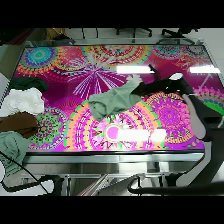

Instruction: Fold the shirts.

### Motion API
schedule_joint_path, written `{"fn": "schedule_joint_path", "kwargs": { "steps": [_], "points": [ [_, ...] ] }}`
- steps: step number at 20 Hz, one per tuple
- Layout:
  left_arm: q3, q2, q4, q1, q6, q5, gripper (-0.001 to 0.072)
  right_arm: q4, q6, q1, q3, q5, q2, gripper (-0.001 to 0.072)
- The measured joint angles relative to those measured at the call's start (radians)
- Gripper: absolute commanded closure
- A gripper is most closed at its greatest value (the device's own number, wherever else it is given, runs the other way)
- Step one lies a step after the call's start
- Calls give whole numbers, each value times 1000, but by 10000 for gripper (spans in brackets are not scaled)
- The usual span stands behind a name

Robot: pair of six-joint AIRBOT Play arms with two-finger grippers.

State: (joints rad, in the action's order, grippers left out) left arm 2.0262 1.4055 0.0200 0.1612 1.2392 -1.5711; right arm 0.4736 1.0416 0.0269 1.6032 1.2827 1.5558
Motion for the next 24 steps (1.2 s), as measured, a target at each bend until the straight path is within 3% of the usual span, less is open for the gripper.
{"fn": "schedule_joint_path", "kwargs": {
  "steps": [4,12,17,22,23,24],
  "points": [
    [0,0,0,0,-1,0,690,-6,80,235,28,47,-117,695],
    [-2,0,-2,0,-18,-12,690,346,294,707,-1,135,-302,696],
    [-2,0,-2,-1,-37,-47,690,624,412,894,-289,93,-484,695],
    [-2,0,-2,-1,-48,-64,690,743,497,985,-671,-34,-609,686],
    [-2,0,-2,-1,-51,-65,690,753,504,992,-720,-53,-618,629],
    [-2,0,-2,-1,-52,-66,690,761,504,998,-753,-70,-623,412]
  ]
}}
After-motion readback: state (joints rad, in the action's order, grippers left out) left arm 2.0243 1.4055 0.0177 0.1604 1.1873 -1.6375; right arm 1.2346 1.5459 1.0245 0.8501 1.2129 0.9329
